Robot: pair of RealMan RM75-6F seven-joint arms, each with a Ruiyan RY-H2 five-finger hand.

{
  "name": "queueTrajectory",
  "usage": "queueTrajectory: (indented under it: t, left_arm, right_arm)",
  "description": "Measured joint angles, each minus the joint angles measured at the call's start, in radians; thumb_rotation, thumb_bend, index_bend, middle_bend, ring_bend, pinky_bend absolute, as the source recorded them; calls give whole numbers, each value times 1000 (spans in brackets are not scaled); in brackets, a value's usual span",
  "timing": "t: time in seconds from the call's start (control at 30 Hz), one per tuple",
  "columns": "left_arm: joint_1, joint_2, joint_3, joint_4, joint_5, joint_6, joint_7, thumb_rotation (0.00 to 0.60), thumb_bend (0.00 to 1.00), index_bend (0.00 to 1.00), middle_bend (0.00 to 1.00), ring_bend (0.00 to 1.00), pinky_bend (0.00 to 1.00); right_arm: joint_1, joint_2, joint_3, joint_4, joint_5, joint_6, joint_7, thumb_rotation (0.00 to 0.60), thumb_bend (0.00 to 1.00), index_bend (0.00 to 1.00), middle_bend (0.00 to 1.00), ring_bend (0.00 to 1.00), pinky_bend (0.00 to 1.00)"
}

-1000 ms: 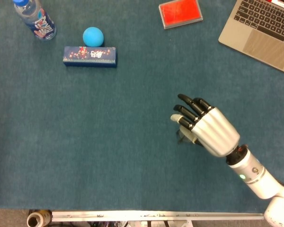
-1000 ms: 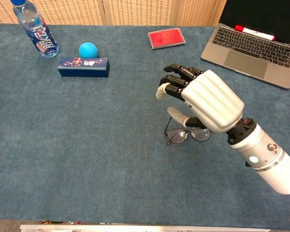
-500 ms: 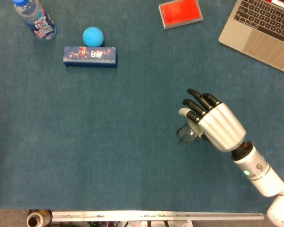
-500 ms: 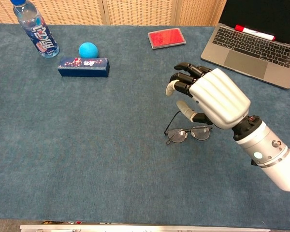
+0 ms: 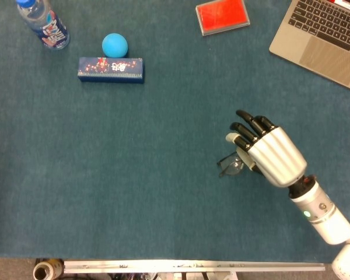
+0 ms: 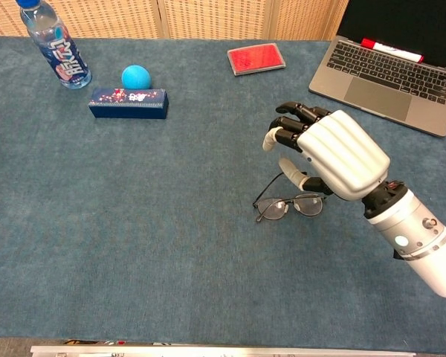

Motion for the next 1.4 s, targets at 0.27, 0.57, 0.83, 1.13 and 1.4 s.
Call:
queueTrajectory:
  t: [0.27, 0.57, 0.83, 1.13, 1.4]
  left_arm:
    - [-2, 3, 2, -2, 2, -4, -4, 600, 0, 641, 500, 346, 550]
    - [-2, 3, 4, -4, 2, -6, -3, 600, 0, 641, 499, 346, 550]
    - [-2, 1, 4, -5, 3, -5, 2, 600, 0, 641, 499, 346, 550]
    - [-2, 2, 4, -5, 3, -4, 2, 600, 0, 640, 499, 346, 550]
    - [-2, 1, 5, -5, 3, -5, 4, 600, 0, 641, 499, 346, 550]
  right_arm:
    - [-11, 14, -4, -27, 18, -17, -23, 600, 442, 433, 387, 193, 394]
    - [-30, 31, -5, -56, 43, -29, -63, 600, 442, 433, 387, 193, 394]
    - [-43, 46, -4, -81, 67, -47, -93, 600, 442, 433, 387, 193, 394]
    - [-54, 55, 0, -94, 98, -72, -126, 600, 442, 433, 387, 193, 394]
    - [-60, 56, 1, -76, 114, -88, -131, 600, 442, 433, 387, 193, 394]
